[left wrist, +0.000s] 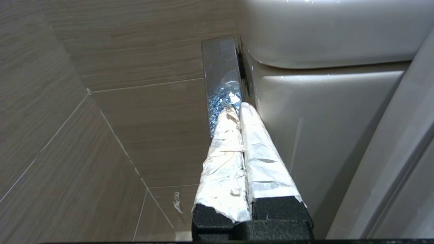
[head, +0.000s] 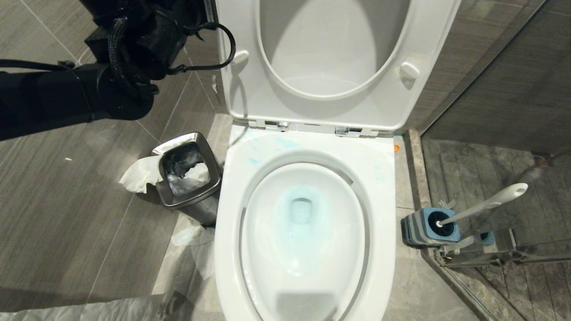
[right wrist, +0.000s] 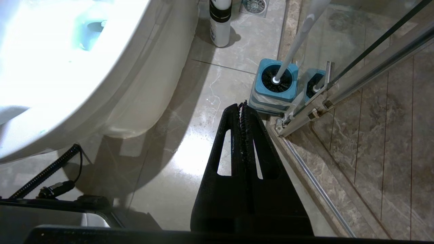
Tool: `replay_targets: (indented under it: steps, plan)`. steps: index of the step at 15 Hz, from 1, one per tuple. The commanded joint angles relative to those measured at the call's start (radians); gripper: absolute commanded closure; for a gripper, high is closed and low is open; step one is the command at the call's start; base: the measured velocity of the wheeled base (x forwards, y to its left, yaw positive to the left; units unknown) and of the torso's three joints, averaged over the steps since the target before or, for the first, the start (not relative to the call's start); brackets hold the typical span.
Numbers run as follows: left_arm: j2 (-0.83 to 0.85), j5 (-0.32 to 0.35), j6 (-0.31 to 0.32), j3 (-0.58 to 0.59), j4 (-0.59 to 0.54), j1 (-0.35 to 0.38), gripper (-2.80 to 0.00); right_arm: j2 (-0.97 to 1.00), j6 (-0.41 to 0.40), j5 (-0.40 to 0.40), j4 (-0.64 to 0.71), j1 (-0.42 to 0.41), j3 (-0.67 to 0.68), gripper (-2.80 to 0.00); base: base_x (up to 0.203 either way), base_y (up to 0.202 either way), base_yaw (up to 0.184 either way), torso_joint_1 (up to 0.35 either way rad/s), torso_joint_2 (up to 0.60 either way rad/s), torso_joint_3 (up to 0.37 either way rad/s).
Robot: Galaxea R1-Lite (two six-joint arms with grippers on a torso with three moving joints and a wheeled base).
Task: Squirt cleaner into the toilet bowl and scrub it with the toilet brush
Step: Flush the toilet
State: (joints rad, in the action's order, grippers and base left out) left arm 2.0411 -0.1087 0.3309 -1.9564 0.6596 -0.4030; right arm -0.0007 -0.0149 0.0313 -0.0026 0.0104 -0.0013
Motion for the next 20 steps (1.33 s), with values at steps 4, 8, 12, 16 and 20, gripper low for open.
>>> replay_targets:
  steps: [4,8,12,16,20]
  plan:
    - [0.011,0.000,0.004,0.001,-0.001,0.001,0.00,0.001,0.000,0.001,0.000,0.000,0.000,0.00,0.000,0.000,0.000,0.000,0.00,0.000]
    - [0.007,0.000,0.005,0.001,-0.005,0.003,0.00,0.001,0.000,0.001,0.000,0.000,0.000,0.00,0.000,0.000,0.000,0.000,0.00,0.000]
    - [0.010,0.000,0.005,0.001,-0.005,0.004,0.00,0.001,0.000,0.001,0.000,0.000,0.000,0.00,0.000,0.000,0.000,0.000,0.00,0.000]
    - [0.016,0.000,0.004,0.001,-0.007,0.004,0.00,0.001,0.000,0.001,0.000,0.000,0.000,0.00,0.000,0.000,0.000,0.000,0.00,0.000]
    - [0.040,0.003,0.004,0.001,-0.047,0.003,0.00,0.001,0.000,0.001,0.000,0.000,0.000,0.00,0.000,0.000,0.000,0.000,0.00,0.000]
